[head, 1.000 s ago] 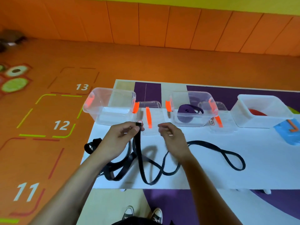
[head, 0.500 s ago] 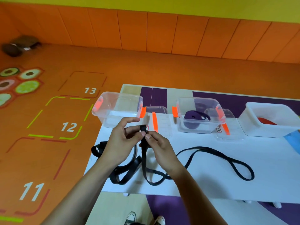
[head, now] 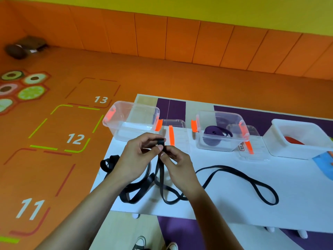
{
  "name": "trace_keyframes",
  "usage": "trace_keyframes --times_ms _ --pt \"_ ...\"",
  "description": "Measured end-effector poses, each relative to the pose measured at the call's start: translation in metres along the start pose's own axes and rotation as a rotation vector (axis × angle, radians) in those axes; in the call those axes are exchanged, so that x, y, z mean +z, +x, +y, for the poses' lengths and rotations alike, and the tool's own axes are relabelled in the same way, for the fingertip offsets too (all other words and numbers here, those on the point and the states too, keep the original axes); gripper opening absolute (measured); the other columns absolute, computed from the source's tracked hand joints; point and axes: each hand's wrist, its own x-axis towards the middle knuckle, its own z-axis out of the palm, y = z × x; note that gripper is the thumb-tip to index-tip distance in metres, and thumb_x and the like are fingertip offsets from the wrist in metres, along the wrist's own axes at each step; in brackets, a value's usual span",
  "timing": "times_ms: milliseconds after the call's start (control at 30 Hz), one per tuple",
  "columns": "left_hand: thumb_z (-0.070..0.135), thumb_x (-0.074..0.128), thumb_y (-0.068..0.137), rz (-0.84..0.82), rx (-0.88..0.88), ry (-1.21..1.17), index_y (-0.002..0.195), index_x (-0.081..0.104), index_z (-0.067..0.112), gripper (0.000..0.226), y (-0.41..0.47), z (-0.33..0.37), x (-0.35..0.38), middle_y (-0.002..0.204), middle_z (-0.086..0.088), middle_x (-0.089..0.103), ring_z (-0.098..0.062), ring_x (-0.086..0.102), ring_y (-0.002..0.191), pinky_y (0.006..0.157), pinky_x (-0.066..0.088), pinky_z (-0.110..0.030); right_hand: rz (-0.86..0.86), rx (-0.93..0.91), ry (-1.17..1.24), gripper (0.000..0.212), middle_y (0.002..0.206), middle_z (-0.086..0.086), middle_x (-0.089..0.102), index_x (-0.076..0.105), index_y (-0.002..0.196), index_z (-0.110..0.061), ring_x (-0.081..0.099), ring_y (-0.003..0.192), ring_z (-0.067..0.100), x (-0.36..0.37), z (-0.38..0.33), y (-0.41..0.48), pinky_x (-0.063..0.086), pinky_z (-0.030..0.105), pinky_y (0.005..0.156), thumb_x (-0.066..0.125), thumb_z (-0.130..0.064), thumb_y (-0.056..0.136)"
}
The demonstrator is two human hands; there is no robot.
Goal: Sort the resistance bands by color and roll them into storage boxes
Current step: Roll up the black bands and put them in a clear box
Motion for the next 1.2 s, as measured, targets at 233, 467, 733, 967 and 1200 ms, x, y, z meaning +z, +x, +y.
trace_keyframes --times_ms 233,467,733,967,1200 --pt "0.008 0.071 0.094 0.024 0.029 0.015 0.112 0.075 0.028 0.027 -0.003 -0.001 -0.001 0.112 0.009 0.075 -0.015 0.071 0.105 0.093 0.056 -0.028 0.028 0.010 0.045 0.014 0.100 -0.007 0.077 0.074 0.105 -0.022 0.070 0.104 0.010 0.000 -0.001 -0.001 0.051 0.032 0.102 0.063 -0.015 0.099" --pt "0.002 0.072 0.091 0.163 0.031 -0.074 0.102 0.077 0.024 0.025 -0.004 0.001 0.003 0.094 0.004 0.079 -0.015 0.074 0.088 0.084 0.055 -0.021 -0.076 0.115 0.148 0.023 0.063 0.014 0.055 0.057 0.088 0.003 0.057 0.051 0.027 -0.001 -0.014 -0.001 0.049 0.026 0.059 0.054 -0.014 0.104" --pt "-0.001 0.080 0.083 0.264 0.501 0.510 0.107 0.079 0.011 0.027 -0.007 0.001 0.003 0.092 0.007 0.067 0.006 0.063 0.085 0.077 0.045 -0.006 -0.083 0.175 0.145 0.037 0.066 0.010 0.049 0.055 0.083 -0.011 0.039 0.047 0.018 0.003 -0.025 -0.003 0.034 0.031 0.053 0.038 -0.031 0.110" --pt "0.003 0.076 0.088 0.132 0.475 0.547 0.116 0.077 0.021 0.033 -0.007 -0.003 0.001 0.101 0.016 0.062 0.005 0.062 0.091 0.079 0.045 -0.008 -0.018 0.148 0.132 0.027 0.072 0.009 0.047 0.067 0.092 -0.024 0.041 0.052 0.017 -0.001 -0.022 -0.003 0.036 0.026 0.051 0.050 -0.038 0.105" --pt "0.008 0.063 0.099 0.159 -0.126 -0.044 0.105 0.075 0.016 0.016 -0.001 0.003 0.001 0.102 -0.001 0.077 -0.018 0.077 0.087 0.082 0.061 -0.028 0.031 0.000 -0.111 0.023 0.079 -0.015 0.061 0.066 0.120 -0.038 0.049 0.062 0.006 -0.010 -0.014 0.000 0.041 0.019 0.064 0.048 -0.031 0.107"
